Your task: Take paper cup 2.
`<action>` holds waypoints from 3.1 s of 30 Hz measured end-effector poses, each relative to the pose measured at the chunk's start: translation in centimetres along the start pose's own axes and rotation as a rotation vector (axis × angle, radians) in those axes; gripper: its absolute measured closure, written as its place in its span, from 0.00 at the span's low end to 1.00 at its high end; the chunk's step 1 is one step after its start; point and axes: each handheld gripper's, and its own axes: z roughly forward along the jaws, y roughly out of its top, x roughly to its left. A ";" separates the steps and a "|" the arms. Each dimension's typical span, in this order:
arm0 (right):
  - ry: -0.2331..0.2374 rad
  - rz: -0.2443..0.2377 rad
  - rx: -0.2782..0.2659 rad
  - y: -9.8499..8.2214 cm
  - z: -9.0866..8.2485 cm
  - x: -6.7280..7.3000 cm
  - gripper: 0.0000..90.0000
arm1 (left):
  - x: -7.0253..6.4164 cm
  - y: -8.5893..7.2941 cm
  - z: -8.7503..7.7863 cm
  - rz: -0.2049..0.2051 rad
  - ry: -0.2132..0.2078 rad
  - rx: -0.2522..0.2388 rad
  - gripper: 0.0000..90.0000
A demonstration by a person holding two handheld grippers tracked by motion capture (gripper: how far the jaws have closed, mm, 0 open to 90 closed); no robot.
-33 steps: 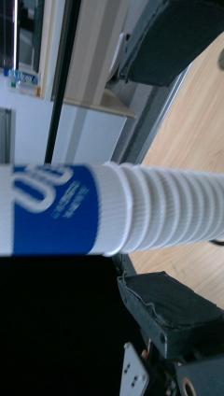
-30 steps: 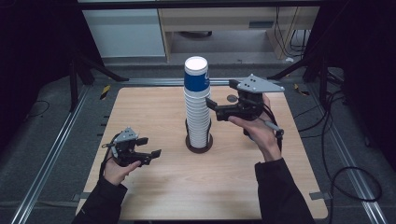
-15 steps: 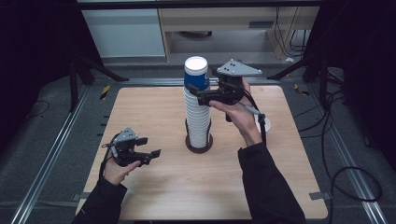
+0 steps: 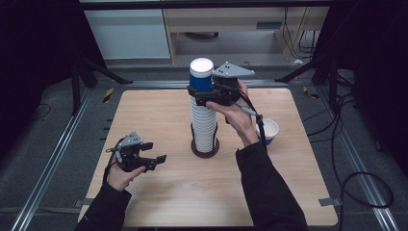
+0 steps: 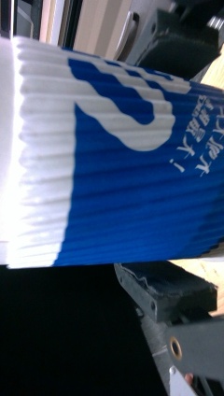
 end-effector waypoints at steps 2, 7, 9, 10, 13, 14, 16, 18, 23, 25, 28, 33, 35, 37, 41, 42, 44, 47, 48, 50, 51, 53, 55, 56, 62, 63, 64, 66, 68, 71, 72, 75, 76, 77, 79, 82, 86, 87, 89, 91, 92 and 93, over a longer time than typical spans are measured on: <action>-0.005 -0.002 0.000 0.0 0.0 0.0 0.21 | 0.0 0.0 0.0 0.000 0.000 0.000 0.21; -0.003 -0.011 0.018 0.3 -0.2 -0.1 0.22 | 0.0 0.0 0.0 -0.001 -0.002 -0.001 0.21; -0.004 -0.019 0.023 0.4 -0.2 0.0 0.22 | -0.1 0.0 0.0 0.000 -0.003 -0.001 0.21; -0.003 -0.019 0.022 0.4 -0.2 0.0 0.22 | -0.1 0.0 0.0 0.000 -0.003 0.000 0.21; -0.007 -0.019 -0.005 0.8 -0.4 0.0 0.23 | 0.0 0.0 0.0 -0.001 -0.001 0.001 0.21; -0.006 -0.018 -0.011 1.0 -0.5 0.0 0.23 | 0.0 0.0 0.0 -0.001 -0.002 0.001 0.21; -0.007 -0.027 -0.011 1.4 -0.6 0.0 0.24 | 0.0 0.0 0.0 -0.001 -0.001 0.001 0.21; -0.010 -0.033 -0.011 1.8 -0.7 0.1 0.24 | -0.1 0.0 0.0 -0.001 -0.003 -0.001 0.21; -0.010 -0.041 -0.026 2.7 -1.0 0.2 0.24 | 0.0 0.0 -0.1 -0.001 -0.002 -0.001 0.21; -0.014 -0.044 -0.030 3.1 -1.1 0.1 0.24 | 0.0 0.0 -0.1 -0.001 -0.002 -0.001 0.21; -0.016 -0.051 -0.035 3.6 -1.3 0.2 0.24 | 0.0 0.0 -0.1 0.000 -0.001 0.000 0.21; -0.020 -0.051 -0.053 4.4 -1.7 0.2 0.24 | 0.0 0.0 0.0 0.000 -0.002 0.001 0.21; -0.024 -0.056 -0.059 4.8 -1.9 0.1 0.24 | 0.0 0.0 0.0 -0.001 -0.002 0.001 0.21; -0.022 -0.051 -0.073 5.2 -2.1 0.1 0.24 | 0.0 0.0 0.0 0.000 -0.002 0.001 0.21; -0.021 -0.056 -0.083 5.8 -2.4 0.2 0.24 | 0.0 0.0 0.0 0.000 -0.002 0.002 0.21; -0.024 -0.061 -0.089 6.0 -2.6 0.2 0.24 | 0.0 0.0 0.1 0.000 -0.003 0.003 0.21; -0.022 -0.060 -0.099 6.3 -2.8 0.2 0.24 | 0.0 0.0 0.1 0.001 -0.003 0.004 0.21; -0.019 -0.063 -0.121 6.7 -3.4 0.2 0.24 | 0.0 0.0 -0.1 -0.001 -0.002 0.001 0.21; -0.023 -0.064 -0.121 6.8 -3.7 0.2 0.24 | 0.0 0.0 -0.1 -0.002 -0.001 0.000 0.21; -0.028 -0.064 -0.123 6.8 -4.1 0.0 0.24 | 0.0 0.0 -0.1 -0.001 -0.001 -0.004 0.21; -0.032 -0.066 -0.124 6.8 -4.4 -0.1 0.24 | 0.0 0.0 -0.2 0.000 0.000 -0.005 0.21; -0.037 -0.068 -0.122 6.7 -5.1 -0.5 0.24 | 0.0 0.0 -0.2 0.002 -0.002 -0.005 0.21; -0.047 -0.072 -0.124 6.4 -5.9 -0.7 0.24 | 0.0 0.0 -0.2 0.000 -0.001 -0.005 0.21; -0.048 -0.071 -0.122 6.3 -6.1 -0.8 0.24 | 0.0 0.0 -0.2 0.001 0.001 -0.006 0.21; -0.082 -0.078 -0.096 4.6 -8.4 -1.9 0.24 | -0.2 0.1 -0.2 0.005 -0.002 -0.008 0.21; -0.083 -0.077 -0.094 4.3 -8.7 -2.0 0.24 | -0.2 0.1 -0.3 0.007 -0.003 -0.008 0.21; -0.086 -0.078 -0.091 4.0 -9.1 -2.2 0.24 | -0.3 0.2 -0.3 0.007 -0.004 -0.009 0.21; -0.086 -0.072 -0.090 3.3 -9.9 -2.4 0.24 | -0.4 0.2 -0.3 0.012 -0.005 -0.009 0.21; -0.088 -0.066 -0.077 2.4 -10.6 -2.7 0.24 | -0.4 0.2 -0.2 0.011 -0.007 -0.009 0.21; -0.085 -0.056 -0.067 1.4 -11.2 -3.0 0.24 | -0.5 0.3 -0.3 0.015 -0.008 -0.007 0.21; -0.087 -0.054 -0.063 1.0 -11.4 -3.1 0.24 | -0.5 0.3 -0.3 0.013 -0.009 -0.010 0.21; -0.084 -0.046 -0.043 -0.2 -11.7 -3.2 0.24 | -0.6 0.3 -0.3 0.014 -0.010 -0.015 0.21; -0.083 -0.045 -0.037 -0.6 -11.8 -3.2 0.24 | -0.6 0.3 -0.3 0.016 -0.011 -0.015 0.21; -0.078 -0.045 -0.033 -0.9 -11.9 -3.2 0.24 | -0.7 0.3 -0.3 0.018 -0.012 -0.013 0.21; -0.068 -0.041 -0.028 -1.6 -12.0 -3.2 0.24 | -0.7 0.3 -0.3 0.020 -0.015 -0.012 0.21; -0.058 -0.038 -0.006 -2.7 -12.0 -3.1 0.24 | -0.8 0.3 -0.2 0.025 -0.019 -0.006 0.21; -0.044 -0.038 0.016 -4.1 -12.3 -3.0 0.24 | -0.9 0.4 -0.2 0.024 -0.028 -0.011 0.21; -0.042 -0.042 0.020 -4.4 -12.3 -3.0 0.24 | -1.0 0.4 -0.2 0.025 -0.032 -0.012 0.21; -0.030 -0.036 0.025 -5.0 -12.5 -2.9 0.24 | -1.0 0.4 -0.1 0.027 -0.035 -0.011 0.21; -0.022 -0.034 0.031 -5.6 -12.5 -2.8 0.24 | -1.1 0.4 -0.1 0.029 -0.037 -0.009 0.21; -0.009 -0.028 0.032 -5.9 -12.6 -2.9 0.24 | -1.1 0.4 -0.1 0.030 -0.036 -0.010 0.21; 0.001 -0.024 0.035 -6.2 -12.6 -2.9 0.24 | -1.2 0.4 -0.1 0.031 -0.038 -0.011 0.21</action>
